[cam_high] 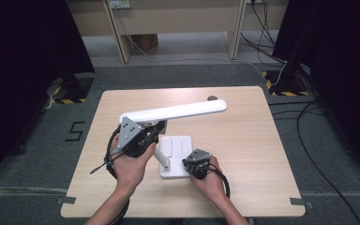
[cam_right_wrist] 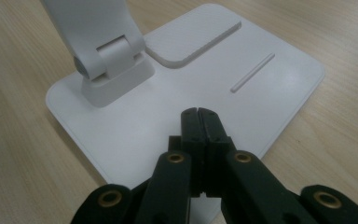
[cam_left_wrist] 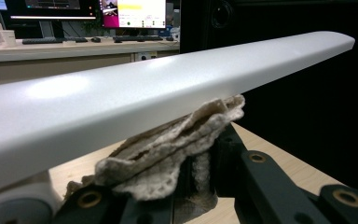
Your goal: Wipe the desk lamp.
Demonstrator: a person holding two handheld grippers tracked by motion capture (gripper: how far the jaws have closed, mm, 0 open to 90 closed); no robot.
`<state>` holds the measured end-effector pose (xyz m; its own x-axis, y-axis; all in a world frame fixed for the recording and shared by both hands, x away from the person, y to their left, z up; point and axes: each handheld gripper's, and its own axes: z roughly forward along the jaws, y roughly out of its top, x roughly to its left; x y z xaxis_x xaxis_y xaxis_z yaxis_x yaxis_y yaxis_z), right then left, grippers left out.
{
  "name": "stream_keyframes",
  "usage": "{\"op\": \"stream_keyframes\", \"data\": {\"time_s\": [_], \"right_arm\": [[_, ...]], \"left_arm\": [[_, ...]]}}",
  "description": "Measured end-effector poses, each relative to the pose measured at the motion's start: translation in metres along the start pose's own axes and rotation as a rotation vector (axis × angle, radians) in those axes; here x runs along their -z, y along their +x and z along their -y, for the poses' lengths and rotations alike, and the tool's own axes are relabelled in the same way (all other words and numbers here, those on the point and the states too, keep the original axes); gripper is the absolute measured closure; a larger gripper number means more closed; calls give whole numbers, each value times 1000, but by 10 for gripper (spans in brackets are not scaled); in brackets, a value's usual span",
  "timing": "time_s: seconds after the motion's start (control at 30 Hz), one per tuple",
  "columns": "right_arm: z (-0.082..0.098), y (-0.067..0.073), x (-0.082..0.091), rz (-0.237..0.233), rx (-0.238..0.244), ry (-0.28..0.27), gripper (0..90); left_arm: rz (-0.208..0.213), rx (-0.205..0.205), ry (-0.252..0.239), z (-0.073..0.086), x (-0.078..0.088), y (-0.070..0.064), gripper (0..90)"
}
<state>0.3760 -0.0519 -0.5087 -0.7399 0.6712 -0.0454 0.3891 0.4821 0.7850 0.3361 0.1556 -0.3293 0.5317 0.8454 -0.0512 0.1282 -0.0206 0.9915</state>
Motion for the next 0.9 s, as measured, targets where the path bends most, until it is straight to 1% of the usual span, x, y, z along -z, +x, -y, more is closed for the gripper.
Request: {"op": "stream_keyframes", "data": {"time_s": [0.27,0.9], "right_arm": [[0,0,0,-1,0,1,900],[0,0,0,0,6,-1,900]], "left_arm": [[-19,2,4,0,3,0,805],[-43,12,1,2,14,5,805]]}}
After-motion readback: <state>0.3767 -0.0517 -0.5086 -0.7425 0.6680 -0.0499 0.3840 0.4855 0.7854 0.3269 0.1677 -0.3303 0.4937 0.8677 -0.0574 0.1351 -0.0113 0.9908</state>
